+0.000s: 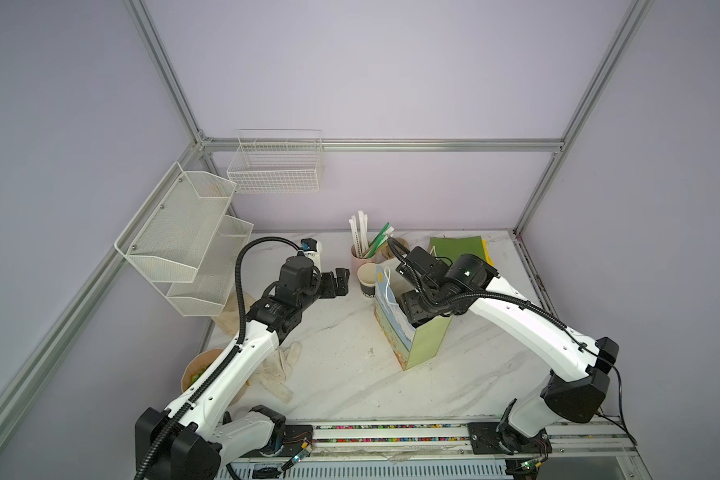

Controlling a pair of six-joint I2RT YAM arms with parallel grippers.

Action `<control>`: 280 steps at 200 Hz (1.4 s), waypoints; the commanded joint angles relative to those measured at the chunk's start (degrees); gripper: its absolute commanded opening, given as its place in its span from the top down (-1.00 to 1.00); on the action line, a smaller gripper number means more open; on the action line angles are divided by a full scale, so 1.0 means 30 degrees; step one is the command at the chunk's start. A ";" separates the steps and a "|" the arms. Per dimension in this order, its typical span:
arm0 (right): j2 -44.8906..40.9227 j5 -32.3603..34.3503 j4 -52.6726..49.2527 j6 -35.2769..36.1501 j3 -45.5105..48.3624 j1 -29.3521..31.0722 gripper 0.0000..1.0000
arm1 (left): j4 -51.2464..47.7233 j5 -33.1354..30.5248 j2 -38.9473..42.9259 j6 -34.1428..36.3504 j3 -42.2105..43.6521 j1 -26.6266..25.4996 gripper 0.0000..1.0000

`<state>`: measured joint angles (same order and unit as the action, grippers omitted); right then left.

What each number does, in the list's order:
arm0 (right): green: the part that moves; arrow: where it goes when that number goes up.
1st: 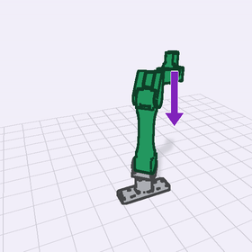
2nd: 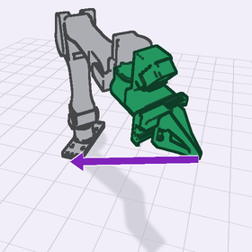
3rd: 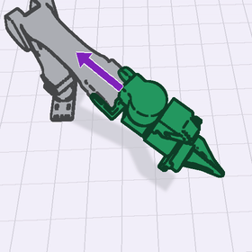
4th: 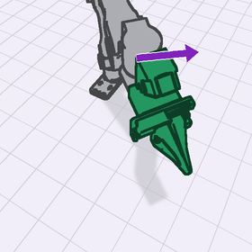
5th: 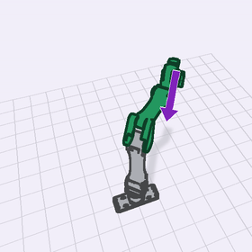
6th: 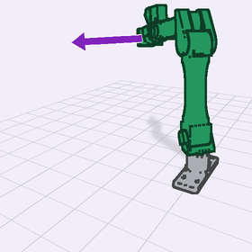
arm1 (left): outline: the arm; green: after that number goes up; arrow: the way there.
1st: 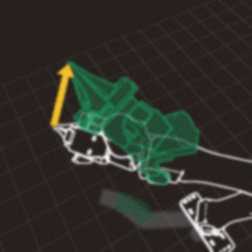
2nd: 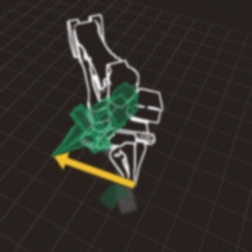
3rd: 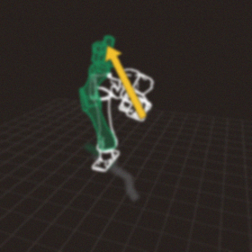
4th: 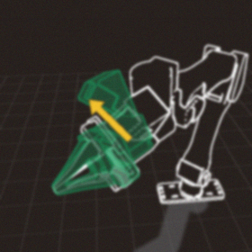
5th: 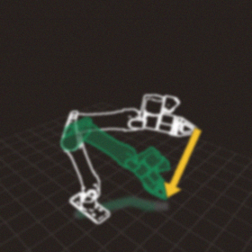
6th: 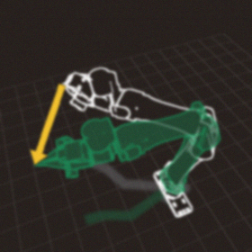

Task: Pack the takeout coffee
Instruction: 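Lower the coffee cup into the bag onto the cup carrier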

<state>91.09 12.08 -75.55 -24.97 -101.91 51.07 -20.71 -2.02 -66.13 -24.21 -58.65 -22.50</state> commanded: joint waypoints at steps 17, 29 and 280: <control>0.0077 -0.0462 0.0219 0.0443 0.0453 -0.0645 -0.43 | 0.0271 0.0205 -0.0096 0.0493 -0.0711 0.0147 -1.00; 0.0171 -0.0529 0.0363 0.0523 0.0473 -0.0683 -0.43 | 0.0279 0.0205 -0.0098 0.0481 -0.0721 0.0174 -1.00; 0.1494 -0.1889 0.2235 0.1138 0.3264 -0.1671 -0.42 | 0.0172 0.0293 -0.0442 0.0510 -0.0808 0.0147 -0.99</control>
<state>94.96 6.63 -69.41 -22.33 -93.12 46.74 -21.12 -1.69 -67.42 -24.21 -58.65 -22.50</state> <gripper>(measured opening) 0.714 0.997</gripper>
